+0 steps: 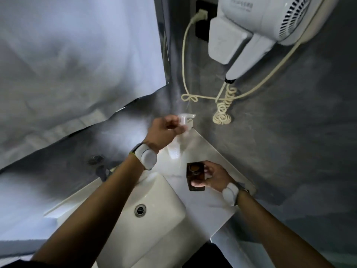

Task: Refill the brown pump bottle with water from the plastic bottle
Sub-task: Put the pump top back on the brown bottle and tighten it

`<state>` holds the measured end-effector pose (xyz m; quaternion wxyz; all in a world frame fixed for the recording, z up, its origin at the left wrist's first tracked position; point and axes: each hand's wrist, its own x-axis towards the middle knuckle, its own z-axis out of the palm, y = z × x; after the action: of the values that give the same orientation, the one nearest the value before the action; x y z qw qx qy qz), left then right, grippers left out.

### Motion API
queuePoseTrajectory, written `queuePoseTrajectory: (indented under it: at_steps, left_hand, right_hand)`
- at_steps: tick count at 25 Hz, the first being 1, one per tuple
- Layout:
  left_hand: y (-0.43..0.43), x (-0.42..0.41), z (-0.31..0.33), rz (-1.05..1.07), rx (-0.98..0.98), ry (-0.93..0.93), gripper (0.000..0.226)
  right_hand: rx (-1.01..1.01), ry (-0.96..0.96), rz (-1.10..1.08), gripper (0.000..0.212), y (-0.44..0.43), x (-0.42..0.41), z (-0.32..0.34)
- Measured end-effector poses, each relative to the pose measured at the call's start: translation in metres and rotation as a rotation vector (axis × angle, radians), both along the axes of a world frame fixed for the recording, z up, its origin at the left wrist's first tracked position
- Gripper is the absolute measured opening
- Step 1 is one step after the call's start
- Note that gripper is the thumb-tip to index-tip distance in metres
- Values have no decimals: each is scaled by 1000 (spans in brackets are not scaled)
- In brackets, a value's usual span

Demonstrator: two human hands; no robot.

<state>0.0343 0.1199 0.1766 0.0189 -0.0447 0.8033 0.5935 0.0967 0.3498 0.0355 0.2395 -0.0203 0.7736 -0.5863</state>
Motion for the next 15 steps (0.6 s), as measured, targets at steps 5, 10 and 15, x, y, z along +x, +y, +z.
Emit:
queuePoseTrajectory:
  at_steps: [5,10,15]
  left_hand:
    - [-8,15,56,-24,79,152,10]
    - [-15,34,84,-68,69,241,6]
    - [-25,54,89,-45,87,269,19]
  right_hand:
    - [-41,35,4,68,-29,-6,28]
    - [-97,128,21,71,-50,-13,60]
    - [-127,209,9,60,-68,-22,91]
